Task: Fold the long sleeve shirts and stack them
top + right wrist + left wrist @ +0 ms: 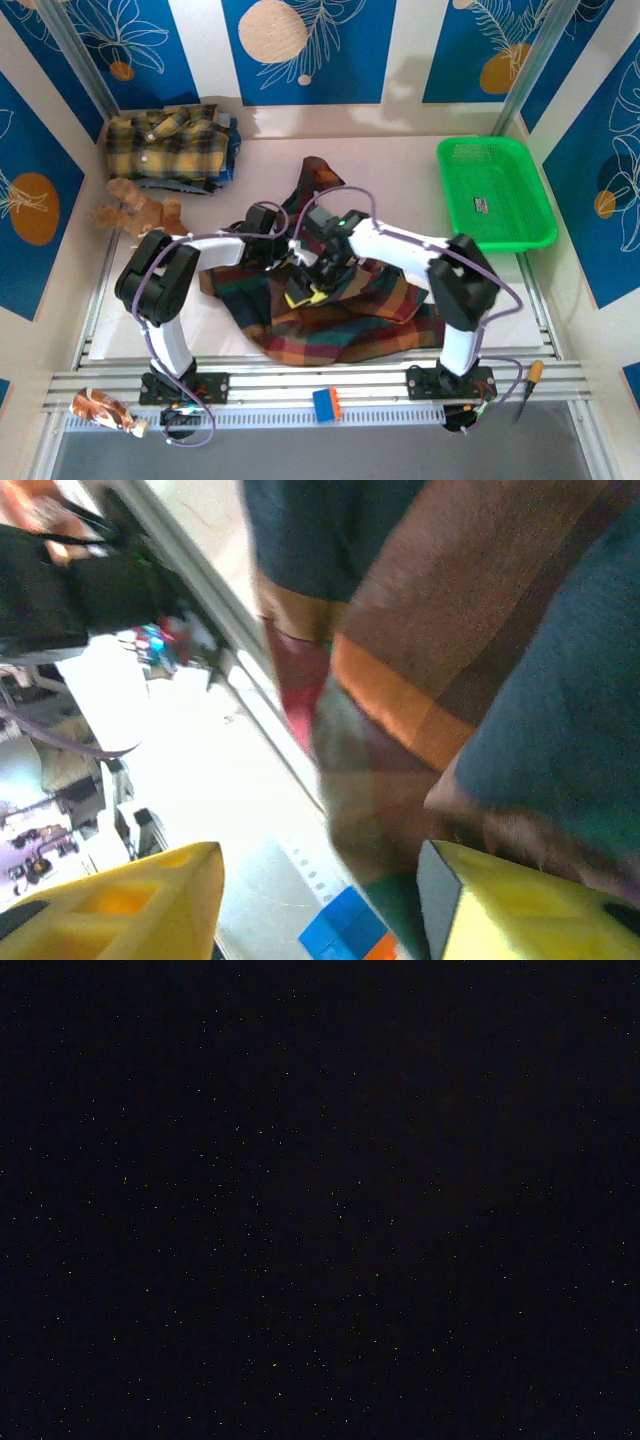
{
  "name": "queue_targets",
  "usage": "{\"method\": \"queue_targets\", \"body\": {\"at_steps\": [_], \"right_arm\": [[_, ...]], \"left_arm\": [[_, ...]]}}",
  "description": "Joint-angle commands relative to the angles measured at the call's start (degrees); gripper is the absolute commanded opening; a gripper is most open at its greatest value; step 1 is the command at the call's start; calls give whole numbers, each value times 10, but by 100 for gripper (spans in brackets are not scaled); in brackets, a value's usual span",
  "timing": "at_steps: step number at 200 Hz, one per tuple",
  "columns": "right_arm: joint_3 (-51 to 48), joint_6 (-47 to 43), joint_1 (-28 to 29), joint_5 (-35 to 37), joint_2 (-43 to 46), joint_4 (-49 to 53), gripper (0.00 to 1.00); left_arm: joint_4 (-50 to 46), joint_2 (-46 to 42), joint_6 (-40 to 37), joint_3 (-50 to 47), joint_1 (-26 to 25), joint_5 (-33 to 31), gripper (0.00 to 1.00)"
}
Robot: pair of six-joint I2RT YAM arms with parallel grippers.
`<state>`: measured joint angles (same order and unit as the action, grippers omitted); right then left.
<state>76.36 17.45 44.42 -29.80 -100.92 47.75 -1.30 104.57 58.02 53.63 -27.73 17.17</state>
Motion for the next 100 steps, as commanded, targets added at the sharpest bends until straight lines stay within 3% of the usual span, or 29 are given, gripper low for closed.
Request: {"method": "queue_targets", "body": {"at_steps": [1,20,44,63,100], "right_arm": [[28,30,-68,-17,102,6,59],[66,41,-134,62,99,24,60],[110,-4,-180,190,12,52,58],[115,-31,-206,159,-58,19,56],[57,-48,-220,84,-108,-55,53]], "left_arm": [[-67,53,-3,-52,3,-32,29],[-58,53,-3,-60,3,-30,28],[-49,50,-1,-70,2,-32,28],[-49,49,-3,-72,1,-31,28],[-50,47,-3,-77,0,-34,27]]}}
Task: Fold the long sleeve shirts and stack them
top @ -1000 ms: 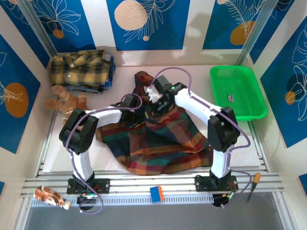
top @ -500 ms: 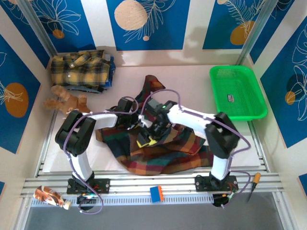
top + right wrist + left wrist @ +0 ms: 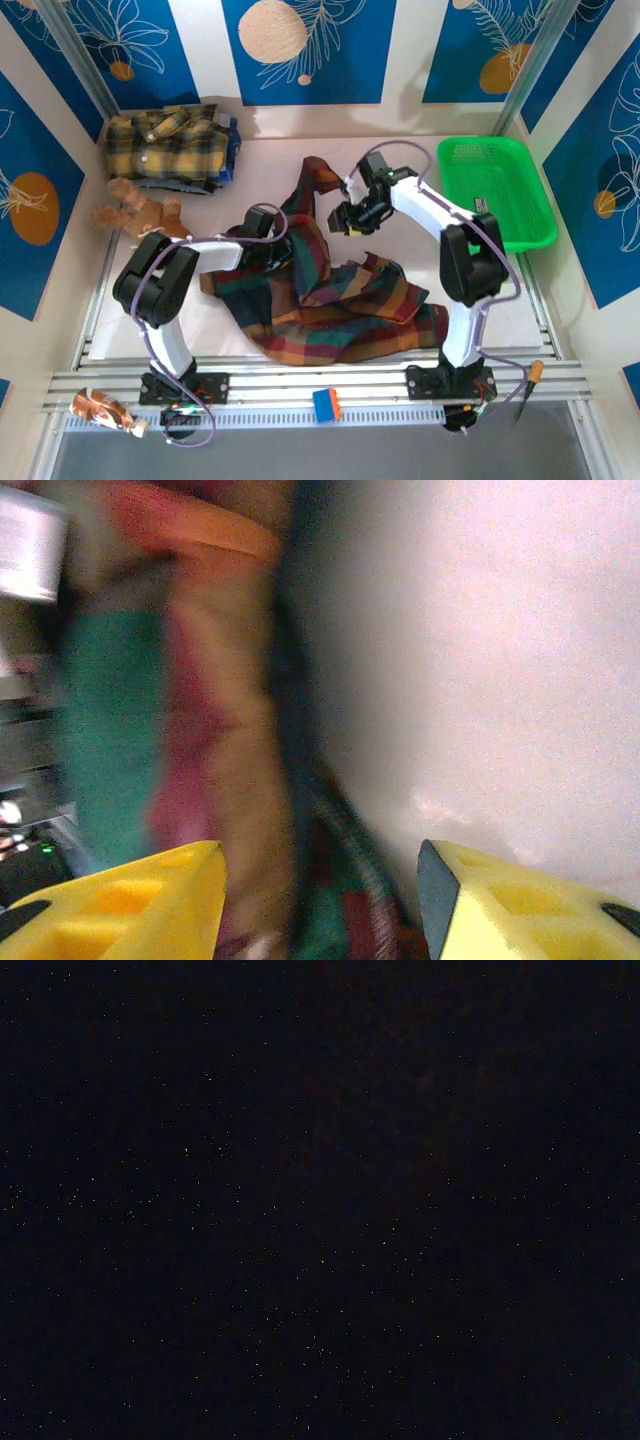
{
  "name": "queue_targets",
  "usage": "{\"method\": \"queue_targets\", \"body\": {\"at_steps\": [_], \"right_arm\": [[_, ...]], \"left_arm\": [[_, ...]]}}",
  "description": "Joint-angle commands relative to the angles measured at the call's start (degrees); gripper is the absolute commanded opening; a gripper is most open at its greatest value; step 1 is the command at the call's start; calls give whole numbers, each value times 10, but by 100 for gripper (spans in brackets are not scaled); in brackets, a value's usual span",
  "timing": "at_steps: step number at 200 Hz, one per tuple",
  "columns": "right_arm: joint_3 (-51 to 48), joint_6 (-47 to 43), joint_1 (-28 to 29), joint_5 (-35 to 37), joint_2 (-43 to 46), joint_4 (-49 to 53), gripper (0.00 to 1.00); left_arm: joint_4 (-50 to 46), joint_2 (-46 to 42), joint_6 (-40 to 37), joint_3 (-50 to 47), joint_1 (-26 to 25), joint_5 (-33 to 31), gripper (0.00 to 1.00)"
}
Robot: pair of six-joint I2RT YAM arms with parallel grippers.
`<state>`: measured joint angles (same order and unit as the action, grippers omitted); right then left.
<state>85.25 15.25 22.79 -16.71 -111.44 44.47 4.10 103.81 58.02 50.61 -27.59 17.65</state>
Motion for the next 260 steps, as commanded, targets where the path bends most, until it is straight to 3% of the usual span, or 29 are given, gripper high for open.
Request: {"method": "queue_targets", "body": {"at_steps": [1,77,100,147,196,236,260], "right_arm": [[-32,-26,-3,-47,-3,-22,53],[-157,-44,-5,-175,87,-22,52],[-185,-39,3,-184,115,-13,52],[-189,-51,39,-96,108,20,44],[-169,-34,72,45,92,17,26],[-171,-10,65,136,111,-1,1],[-157,26,25,192,132,-26,0]], "left_arm": [[-104,54,-3,-47,-1,-39,27],[-105,52,-5,-51,-1,-42,27],[-106,55,-8,-48,-1,-43,26],[-103,62,-9,-47,-1,-41,26],[-108,63,-12,-49,-1,-42,26],[-116,58,-20,-48,3,-49,25],[-139,52,-41,-38,6,-60,24]]}}
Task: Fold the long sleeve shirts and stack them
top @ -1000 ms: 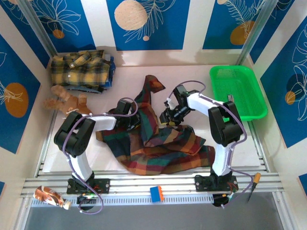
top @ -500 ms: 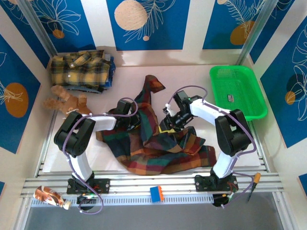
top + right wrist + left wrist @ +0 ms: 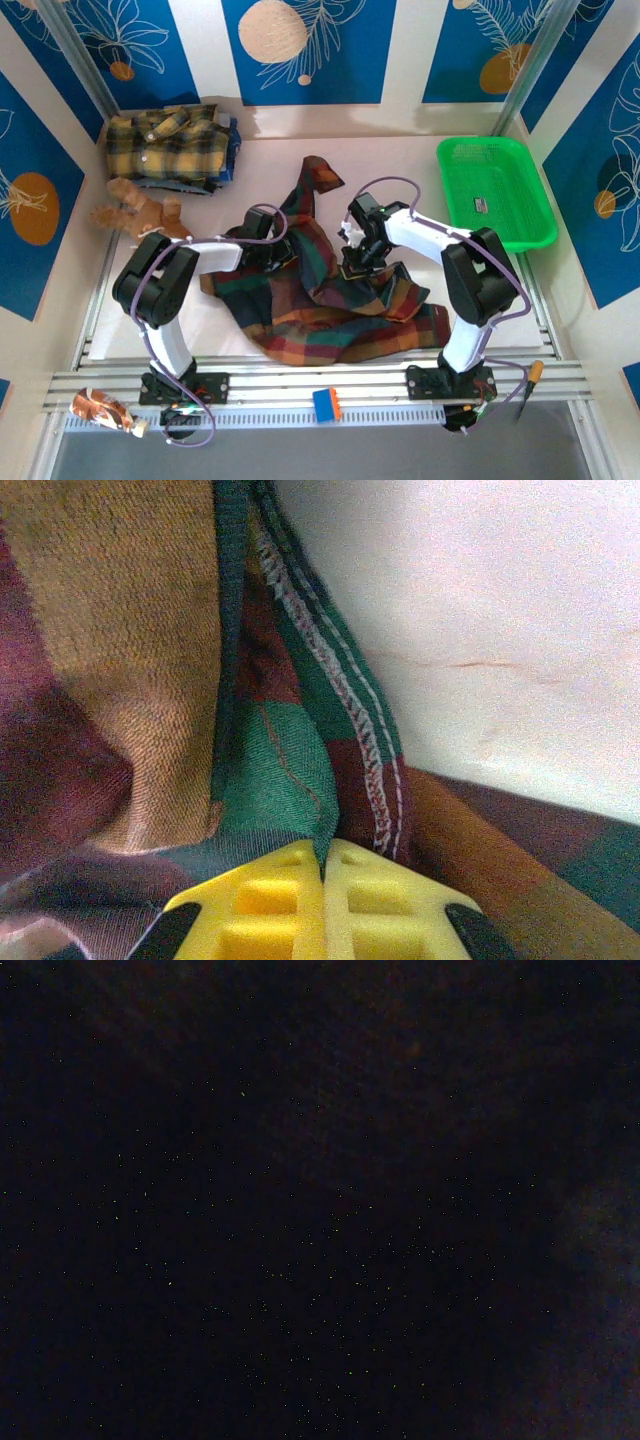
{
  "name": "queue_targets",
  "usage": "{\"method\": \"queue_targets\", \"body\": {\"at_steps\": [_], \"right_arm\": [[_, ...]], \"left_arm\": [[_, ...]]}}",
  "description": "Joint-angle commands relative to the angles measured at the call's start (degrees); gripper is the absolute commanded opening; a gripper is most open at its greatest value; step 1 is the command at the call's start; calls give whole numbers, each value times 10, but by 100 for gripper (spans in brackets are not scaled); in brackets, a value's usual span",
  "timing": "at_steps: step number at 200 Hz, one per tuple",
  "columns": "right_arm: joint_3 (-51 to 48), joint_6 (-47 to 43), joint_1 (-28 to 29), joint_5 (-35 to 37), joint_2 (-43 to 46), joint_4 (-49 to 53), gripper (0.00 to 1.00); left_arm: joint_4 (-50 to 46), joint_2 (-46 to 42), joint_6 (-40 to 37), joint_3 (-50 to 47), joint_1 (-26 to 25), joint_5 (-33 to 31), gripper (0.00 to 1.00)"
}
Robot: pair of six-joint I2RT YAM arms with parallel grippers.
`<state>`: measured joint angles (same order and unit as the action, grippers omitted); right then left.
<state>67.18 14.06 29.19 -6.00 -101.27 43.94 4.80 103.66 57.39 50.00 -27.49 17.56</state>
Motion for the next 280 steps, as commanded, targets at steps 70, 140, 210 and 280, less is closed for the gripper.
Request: {"method": "queue_targets", "body": {"at_steps": [70,140,210,280], "right_arm": [[249,78,-185,214,-101,-85,0],[483,63,-201,302,-221,-34,18],[191,135,-180,61,73,94,40],[-15,315,-148,9,-43,-74,28]], "left_arm": [[-300,67,-188,83,14,-157,21],[-408,4,-318,287,28,-180,64],[-515,-166,-200,148,34,-117,78],[-430,37,-229,188,62,-152,70]]}}
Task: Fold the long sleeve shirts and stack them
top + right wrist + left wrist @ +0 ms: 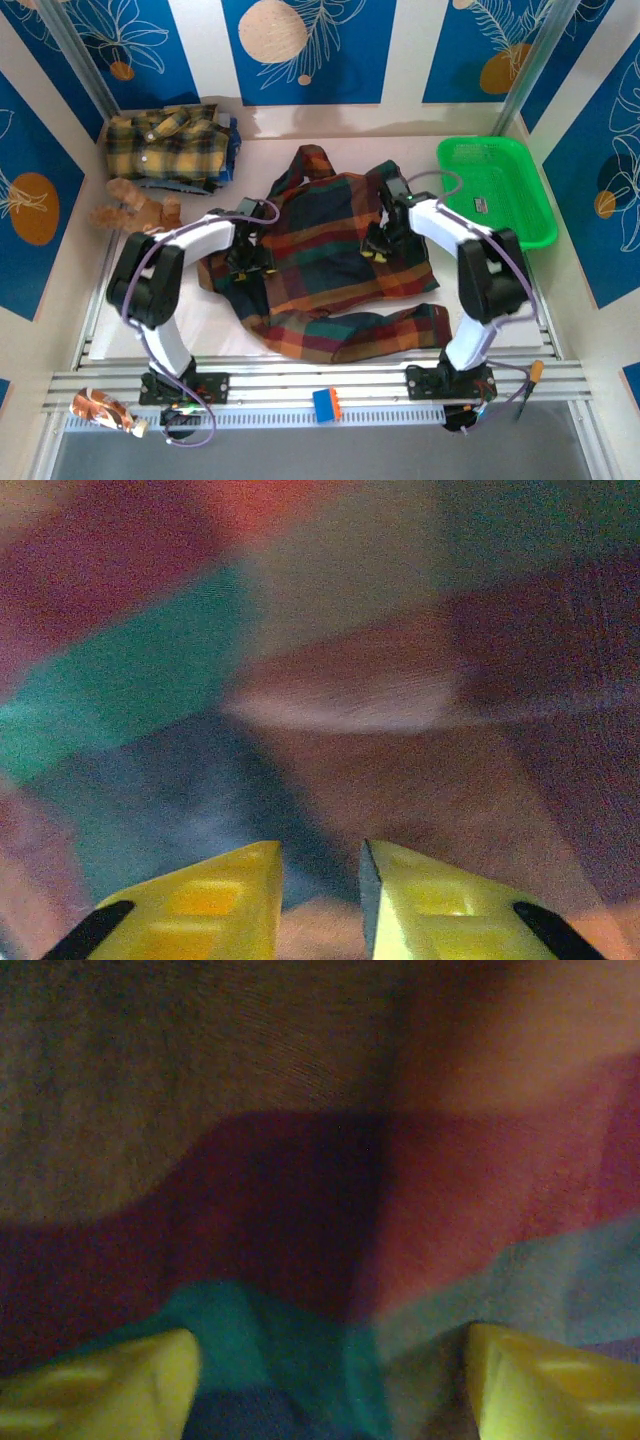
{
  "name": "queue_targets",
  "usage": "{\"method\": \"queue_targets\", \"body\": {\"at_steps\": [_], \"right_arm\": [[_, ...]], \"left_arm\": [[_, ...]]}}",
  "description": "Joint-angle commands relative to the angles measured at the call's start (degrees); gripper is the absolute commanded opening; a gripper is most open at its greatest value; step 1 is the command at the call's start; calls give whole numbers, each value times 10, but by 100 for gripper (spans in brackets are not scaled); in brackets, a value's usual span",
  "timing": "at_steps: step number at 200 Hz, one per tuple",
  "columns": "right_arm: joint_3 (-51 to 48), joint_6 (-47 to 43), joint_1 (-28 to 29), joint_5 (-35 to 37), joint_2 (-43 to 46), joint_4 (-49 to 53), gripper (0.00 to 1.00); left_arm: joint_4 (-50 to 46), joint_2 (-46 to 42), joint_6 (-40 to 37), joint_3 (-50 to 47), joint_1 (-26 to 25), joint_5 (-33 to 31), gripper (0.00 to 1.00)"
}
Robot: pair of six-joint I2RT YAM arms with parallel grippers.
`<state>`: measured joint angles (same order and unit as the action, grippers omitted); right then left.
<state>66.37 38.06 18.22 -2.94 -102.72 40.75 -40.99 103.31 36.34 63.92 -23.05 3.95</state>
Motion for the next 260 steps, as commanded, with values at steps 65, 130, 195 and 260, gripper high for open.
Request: {"method": "queue_targets", "body": {"at_steps": [65,130,195,260], "right_arm": [[233,105,-80,20,-192,9,27],[559,55,-107,-60,-317,72,41],[206,-27,-9,10,104,214,54],[-137,217,285,90,266,225,53]], "left_arm": [[30,222,-75,267,41,-37,72],[23,203,-87,435,63,8,92],[15,-135,-20,142,63,117,100],[100,-153,11,-55,81,141,94]]}}
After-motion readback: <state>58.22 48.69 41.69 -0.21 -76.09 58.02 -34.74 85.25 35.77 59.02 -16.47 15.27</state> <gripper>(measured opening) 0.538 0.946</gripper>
